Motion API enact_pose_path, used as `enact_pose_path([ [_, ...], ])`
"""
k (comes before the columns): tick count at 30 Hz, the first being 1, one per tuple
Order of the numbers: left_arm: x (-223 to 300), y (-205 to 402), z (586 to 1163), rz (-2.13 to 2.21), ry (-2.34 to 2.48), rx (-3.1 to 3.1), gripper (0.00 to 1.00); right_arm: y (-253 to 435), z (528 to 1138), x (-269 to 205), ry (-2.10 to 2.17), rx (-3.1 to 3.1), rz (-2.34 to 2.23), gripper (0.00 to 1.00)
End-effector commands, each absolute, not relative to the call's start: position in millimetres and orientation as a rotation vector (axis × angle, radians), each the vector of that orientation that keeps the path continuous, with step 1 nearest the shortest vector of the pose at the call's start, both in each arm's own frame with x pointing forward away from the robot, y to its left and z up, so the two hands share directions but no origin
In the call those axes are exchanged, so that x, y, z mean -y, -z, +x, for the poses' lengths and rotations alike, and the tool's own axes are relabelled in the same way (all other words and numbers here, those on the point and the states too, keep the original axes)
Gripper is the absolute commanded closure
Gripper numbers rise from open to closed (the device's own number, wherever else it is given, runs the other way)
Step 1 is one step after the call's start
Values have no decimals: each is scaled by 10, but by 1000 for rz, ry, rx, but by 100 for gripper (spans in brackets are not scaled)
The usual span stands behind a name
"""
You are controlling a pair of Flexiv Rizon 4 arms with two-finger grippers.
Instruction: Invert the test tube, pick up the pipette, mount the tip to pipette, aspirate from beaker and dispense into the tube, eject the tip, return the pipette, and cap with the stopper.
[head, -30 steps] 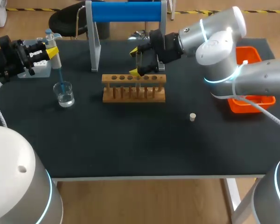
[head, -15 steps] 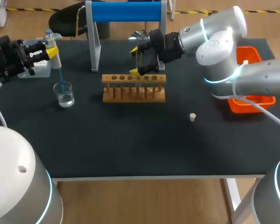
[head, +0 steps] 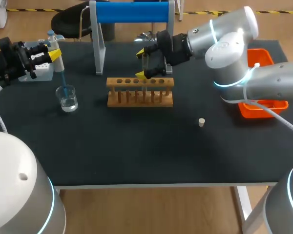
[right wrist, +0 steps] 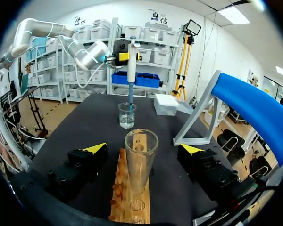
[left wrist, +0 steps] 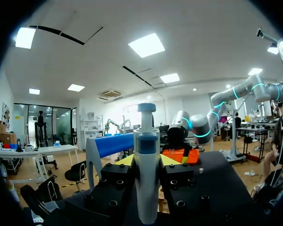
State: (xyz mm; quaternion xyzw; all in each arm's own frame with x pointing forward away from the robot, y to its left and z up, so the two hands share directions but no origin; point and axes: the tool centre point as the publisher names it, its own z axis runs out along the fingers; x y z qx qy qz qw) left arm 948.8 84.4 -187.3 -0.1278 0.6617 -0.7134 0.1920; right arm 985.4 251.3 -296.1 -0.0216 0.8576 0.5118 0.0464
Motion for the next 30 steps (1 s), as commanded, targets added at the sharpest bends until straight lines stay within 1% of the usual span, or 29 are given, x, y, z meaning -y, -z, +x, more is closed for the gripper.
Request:
enact_pose_path([
  [1, -852, 1858, 9483, -362, 1995, -1863, 100, 2947, 9846, -2505, -1558, -2620, -65, 0],
  [14, -772, 1598, 9404, -350, 1980, -1871, 100, 2947, 9846, -2505, -1558, -2620, -65, 0],
  [22, -690, 1314, 9340, -317, 1950, -1899, 100, 2947, 9846, -2505, -1558, -2620, -65, 0],
  [30, -437, 930, 9324, -248, 1947, -1923, 100, 2947, 9846, -2505, -1558, -2620, -65, 0],
])
